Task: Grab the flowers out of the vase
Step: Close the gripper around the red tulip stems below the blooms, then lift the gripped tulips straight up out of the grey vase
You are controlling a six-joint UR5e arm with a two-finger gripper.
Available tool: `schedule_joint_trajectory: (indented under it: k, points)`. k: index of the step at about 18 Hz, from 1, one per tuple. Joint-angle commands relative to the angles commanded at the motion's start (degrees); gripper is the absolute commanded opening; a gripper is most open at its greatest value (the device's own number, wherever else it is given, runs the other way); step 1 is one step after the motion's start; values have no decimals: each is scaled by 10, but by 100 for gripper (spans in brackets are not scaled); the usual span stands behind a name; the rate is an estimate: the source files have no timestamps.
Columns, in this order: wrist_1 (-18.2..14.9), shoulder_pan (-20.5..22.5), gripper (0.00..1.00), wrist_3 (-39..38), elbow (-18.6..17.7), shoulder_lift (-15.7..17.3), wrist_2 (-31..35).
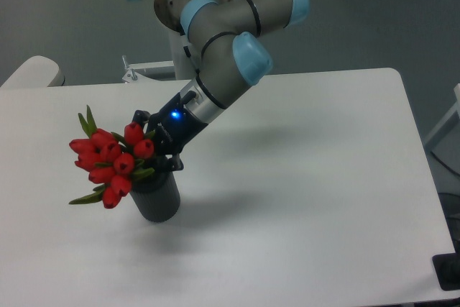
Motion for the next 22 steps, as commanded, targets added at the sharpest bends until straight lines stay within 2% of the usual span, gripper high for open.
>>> schedule_joint_trajectory:
  k: [5,12,22]
  points:
    - [0,1,28,-22,3,14,-7]
    - [1,1,29,-80,27,26,-36]
    - [-4,22,28,-98,40,61,-44]
